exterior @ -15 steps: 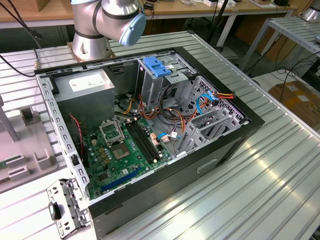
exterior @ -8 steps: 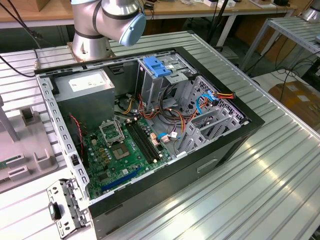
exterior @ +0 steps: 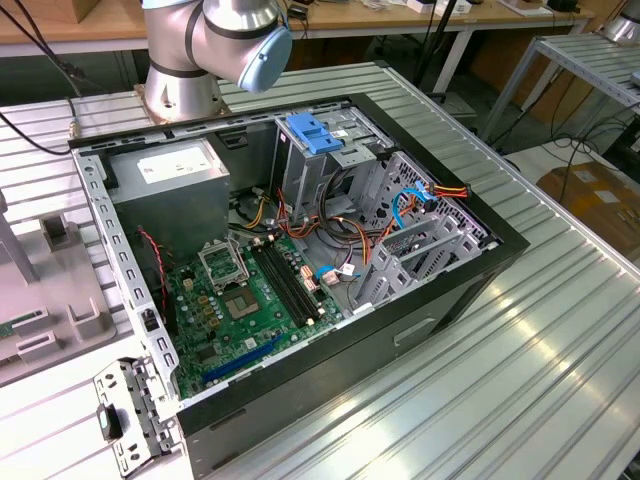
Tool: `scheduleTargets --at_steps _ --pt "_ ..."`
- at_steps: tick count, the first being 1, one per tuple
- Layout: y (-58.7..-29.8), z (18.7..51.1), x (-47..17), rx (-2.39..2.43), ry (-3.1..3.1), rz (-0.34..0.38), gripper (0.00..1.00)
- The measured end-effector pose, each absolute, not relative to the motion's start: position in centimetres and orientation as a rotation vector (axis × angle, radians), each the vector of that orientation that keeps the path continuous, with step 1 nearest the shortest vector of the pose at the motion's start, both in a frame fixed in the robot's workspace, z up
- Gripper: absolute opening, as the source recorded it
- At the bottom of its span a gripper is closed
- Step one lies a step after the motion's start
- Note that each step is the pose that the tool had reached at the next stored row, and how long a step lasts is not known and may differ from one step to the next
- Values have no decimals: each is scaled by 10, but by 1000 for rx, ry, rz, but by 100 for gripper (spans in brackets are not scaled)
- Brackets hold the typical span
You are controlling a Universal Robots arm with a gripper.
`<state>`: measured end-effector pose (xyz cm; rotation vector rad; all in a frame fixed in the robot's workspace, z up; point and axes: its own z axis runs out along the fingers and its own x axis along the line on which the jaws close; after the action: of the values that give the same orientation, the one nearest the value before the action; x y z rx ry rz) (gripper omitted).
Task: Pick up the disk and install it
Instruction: 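Reach for the disk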
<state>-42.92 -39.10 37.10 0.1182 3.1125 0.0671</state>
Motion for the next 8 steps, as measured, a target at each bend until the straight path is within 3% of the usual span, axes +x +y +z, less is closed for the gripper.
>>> scheduleTargets --at_steps 8 --pt "-385 371 -429 118 3112 67 11"
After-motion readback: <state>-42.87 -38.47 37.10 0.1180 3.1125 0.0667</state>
